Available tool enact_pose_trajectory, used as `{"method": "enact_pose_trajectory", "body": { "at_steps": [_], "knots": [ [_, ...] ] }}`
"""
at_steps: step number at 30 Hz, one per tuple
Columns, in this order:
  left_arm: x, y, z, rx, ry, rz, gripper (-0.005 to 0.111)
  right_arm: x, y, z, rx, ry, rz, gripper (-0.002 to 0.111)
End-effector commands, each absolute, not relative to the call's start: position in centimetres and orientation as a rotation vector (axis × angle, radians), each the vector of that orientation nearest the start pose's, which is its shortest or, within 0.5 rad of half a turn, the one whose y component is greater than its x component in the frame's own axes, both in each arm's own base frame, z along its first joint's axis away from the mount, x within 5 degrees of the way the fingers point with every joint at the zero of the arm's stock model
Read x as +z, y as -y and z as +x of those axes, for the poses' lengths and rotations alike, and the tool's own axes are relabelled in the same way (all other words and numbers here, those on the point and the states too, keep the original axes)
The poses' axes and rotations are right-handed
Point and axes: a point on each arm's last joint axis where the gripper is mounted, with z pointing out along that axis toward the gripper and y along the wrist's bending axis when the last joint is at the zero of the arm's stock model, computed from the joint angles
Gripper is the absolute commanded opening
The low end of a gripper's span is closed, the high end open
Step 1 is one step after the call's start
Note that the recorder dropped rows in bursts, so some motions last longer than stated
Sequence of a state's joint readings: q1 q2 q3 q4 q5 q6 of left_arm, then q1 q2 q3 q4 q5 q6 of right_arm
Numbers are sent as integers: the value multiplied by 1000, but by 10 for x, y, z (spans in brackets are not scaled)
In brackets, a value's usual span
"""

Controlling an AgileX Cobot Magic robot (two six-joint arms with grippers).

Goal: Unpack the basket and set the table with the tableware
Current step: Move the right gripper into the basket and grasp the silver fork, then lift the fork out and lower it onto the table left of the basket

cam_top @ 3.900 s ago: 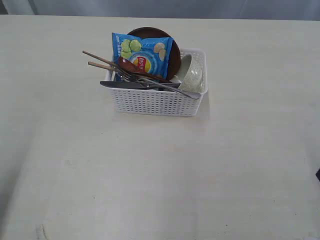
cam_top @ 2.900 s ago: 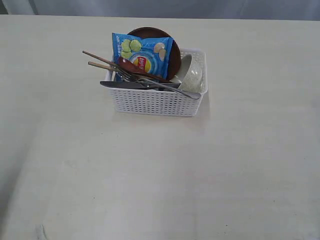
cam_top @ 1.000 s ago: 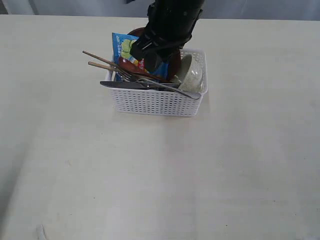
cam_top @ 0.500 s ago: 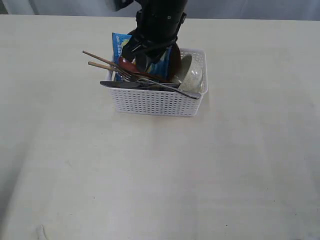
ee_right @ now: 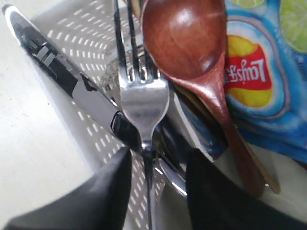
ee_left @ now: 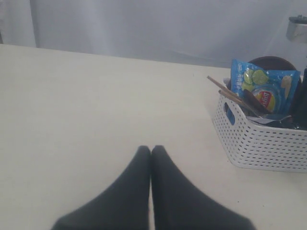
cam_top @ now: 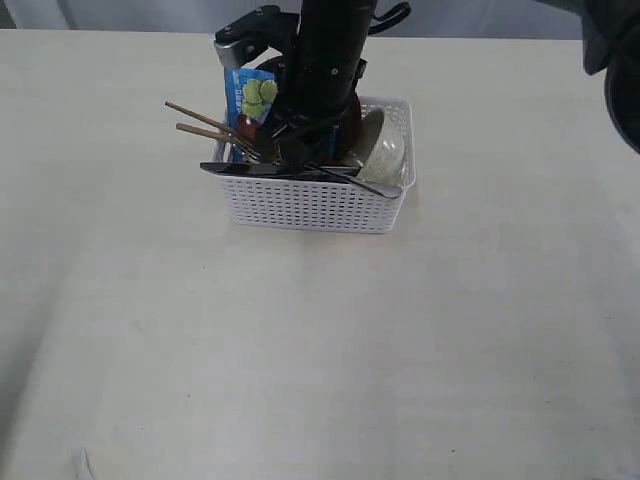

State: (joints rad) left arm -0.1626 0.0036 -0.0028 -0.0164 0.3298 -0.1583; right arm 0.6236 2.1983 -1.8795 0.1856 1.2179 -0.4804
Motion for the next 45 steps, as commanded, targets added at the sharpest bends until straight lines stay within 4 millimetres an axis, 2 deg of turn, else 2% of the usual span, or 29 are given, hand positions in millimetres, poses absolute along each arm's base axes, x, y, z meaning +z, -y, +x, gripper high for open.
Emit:
{"method": "enact_pose_trajectory", "body": {
  "at_steps": [1,3,9,12,22,26,32,36,38,42,45],
  "knots": [
    [184,9,53,-246,-1809,-9,0,204,-277,365,233,-2592,-1550,16],
    [184,9,53,-246,-1809,-9,0,204,-276,366,213,-2590,-1556,0],
    [184,9,53,-246,-1809,-9,0,205,-274,367,172,-2581,-1565,0],
    [184,9,53,-246,-1809,-9,0,213,-273,365,181,-2567,-1555,0],
    [184,9,53,-246,-1809,-9,0,261,-274,350,345,-2484,-1480,0],
    [184,9,53,-246,-1809,-9,0,286,-274,341,430,-2436,-1441,0],
    [184,9,53,-246,-1809,-9,0,320,-275,322,539,-2483,-1235,0],
    [184,9,53,-246,-1809,-9,0,329,-295,298,610,-2578,-1080,0],
    [184,9,53,-246,-1809,-9,0,330,-312,279,658,-2651,-988,0],
    [184,9,53,-246,-1809,-9,0,323,-356,252,733,-2633,-821,0],
    [184,9,53,-246,-1809,-9,0,311,-380,238,711,-2614,-760,0]
  ]
}}
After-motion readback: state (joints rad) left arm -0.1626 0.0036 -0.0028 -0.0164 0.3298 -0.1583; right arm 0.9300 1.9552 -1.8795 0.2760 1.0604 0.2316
